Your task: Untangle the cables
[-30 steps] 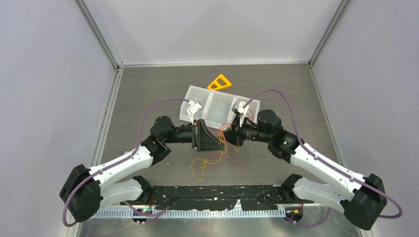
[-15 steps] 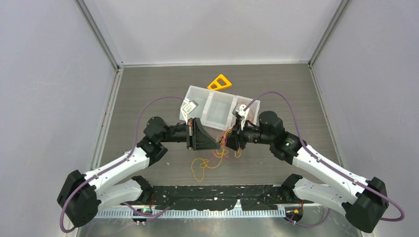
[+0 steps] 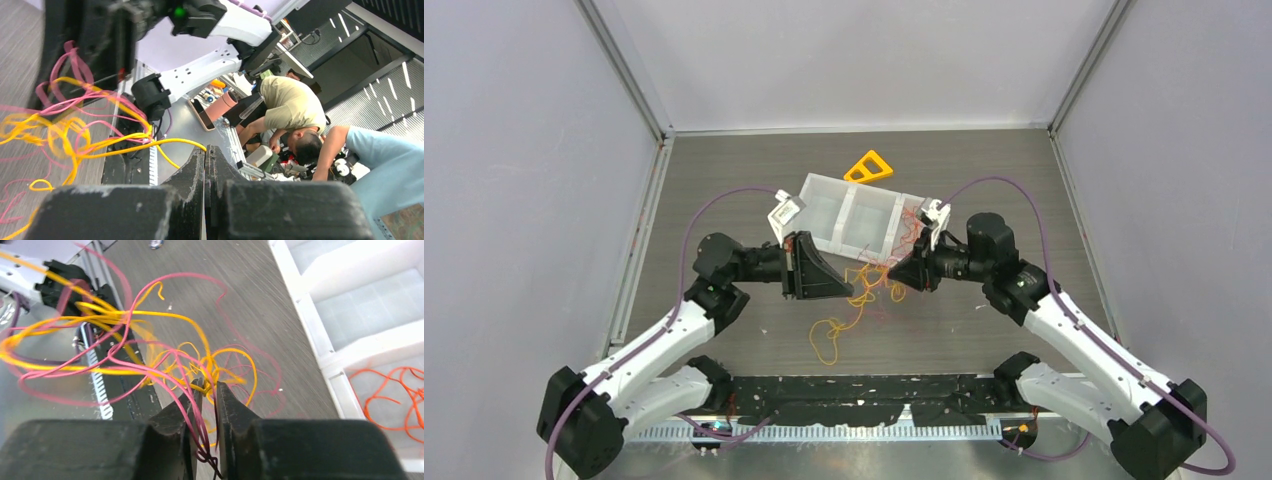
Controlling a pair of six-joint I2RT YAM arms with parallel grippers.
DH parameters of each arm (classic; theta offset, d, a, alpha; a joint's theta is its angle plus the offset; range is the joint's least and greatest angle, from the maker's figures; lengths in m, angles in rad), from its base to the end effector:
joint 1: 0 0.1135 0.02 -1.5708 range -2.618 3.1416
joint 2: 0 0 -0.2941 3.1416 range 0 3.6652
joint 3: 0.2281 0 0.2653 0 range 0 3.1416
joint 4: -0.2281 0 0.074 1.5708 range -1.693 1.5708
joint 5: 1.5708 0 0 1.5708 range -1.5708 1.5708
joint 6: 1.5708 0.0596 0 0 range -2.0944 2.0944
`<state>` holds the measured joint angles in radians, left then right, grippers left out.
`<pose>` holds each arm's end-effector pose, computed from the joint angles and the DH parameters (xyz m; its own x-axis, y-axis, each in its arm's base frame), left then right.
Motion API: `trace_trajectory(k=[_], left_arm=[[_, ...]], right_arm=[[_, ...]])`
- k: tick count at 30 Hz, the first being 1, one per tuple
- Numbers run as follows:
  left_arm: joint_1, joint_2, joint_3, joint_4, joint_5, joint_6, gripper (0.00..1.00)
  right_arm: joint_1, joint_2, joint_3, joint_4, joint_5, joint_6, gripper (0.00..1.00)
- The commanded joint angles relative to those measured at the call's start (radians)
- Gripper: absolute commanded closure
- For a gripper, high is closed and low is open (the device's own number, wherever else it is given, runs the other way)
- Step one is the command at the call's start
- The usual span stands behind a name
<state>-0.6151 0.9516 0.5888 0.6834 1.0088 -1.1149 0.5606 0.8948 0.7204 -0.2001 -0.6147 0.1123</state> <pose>0.1445 -0.1639 0.3507 -0.7517 -0.0547 -0.6573 0.6552 -0.1757 -0.7347 0.1639 0.1435 0.3123 -0.4075 -0.1477 -0.9012 -0.8486 0.4258 0.3139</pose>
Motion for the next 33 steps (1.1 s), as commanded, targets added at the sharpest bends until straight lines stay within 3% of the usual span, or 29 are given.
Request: trace_trajectory(k=[1, 4, 9, 23, 28, 33], left_arm=[[0.005, -0.037, 0.111, 0.055, 0.062, -0.006, 1.0], [0.009, -0.038, 0.186, 0.054, 0.096, -0.01, 1.0], [0.045, -0.034, 0.341, 0.044, 0.111, -0.018, 1.0], [0.375, 0.036, 0.887, -0.016, 0.02, -0.03, 1.0], [0.459, 0.094, 1.134, -0.204, -0.059, 0.08, 1.0], [0.5, 0.117, 1.234, -0.425, -0.175, 0.292, 1.0]], right_arm=[[-0.064, 0.059, 0.034, -0.005, 0.019, -0.007, 0.81], [-0.08, 0.114, 0.033, -0.012, 0.07, -0.019, 0.89], [-0.101, 0.187, 0.03, -0.055, 0.102, -0.067, 0.9], [-0.105, 0.333, -0.007, -0.151, 0.137, -0.234, 0.95], [-0.095, 0.371, 0.018, -0.172, 0.155, -0.273, 0.95], [-0.077, 0.357, 0.012, -0.192, 0.164, -0.36, 0.95]])
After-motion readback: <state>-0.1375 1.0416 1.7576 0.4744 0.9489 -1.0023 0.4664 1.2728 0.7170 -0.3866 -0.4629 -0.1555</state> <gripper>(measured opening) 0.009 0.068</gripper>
